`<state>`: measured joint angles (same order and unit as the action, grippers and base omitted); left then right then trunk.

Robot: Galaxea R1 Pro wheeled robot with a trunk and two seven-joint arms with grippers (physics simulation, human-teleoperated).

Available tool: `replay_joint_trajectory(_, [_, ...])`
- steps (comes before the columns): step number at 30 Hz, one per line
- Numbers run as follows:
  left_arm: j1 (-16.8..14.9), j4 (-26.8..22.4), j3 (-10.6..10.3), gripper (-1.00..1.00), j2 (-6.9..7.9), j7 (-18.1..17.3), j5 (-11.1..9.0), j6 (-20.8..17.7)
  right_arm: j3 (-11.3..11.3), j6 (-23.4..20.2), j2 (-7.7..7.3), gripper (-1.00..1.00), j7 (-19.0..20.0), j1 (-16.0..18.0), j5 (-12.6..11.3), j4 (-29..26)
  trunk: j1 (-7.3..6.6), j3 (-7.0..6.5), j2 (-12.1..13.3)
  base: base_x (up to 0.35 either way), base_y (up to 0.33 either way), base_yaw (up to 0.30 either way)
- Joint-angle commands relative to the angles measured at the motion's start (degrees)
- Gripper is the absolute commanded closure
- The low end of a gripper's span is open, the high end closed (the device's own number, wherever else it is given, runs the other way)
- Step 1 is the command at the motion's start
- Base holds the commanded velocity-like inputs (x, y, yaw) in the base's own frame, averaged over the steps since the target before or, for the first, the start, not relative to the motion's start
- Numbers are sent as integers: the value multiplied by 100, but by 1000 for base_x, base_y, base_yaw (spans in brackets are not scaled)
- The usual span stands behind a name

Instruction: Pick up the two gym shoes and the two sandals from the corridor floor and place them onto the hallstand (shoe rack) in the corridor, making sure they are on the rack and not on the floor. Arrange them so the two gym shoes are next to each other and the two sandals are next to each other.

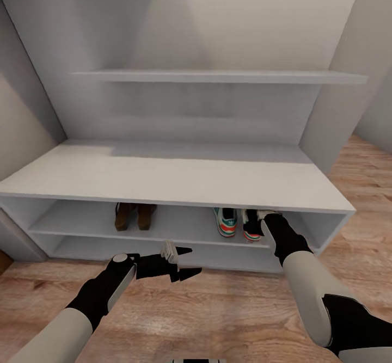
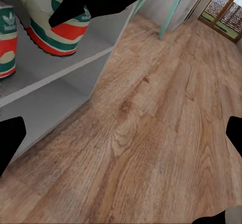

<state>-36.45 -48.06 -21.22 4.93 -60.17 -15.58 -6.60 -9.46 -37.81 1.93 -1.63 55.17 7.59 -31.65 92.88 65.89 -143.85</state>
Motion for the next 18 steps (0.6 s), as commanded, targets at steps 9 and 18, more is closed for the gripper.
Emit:
replay_joint_trajectory(9, [-9, -2, -23, -100, 7, -3, -59, -60, -39, -25, 9, 100, 15, 3, 58, -8, 1, 5, -2, 33, -23, 0])
replay_joint_trajectory(18, [-6, -2, -23, -100, 7, -3, -59, -60, -39, -25, 9, 100, 14, 3, 58, -8, 1, 5, -2, 27, 0, 0])
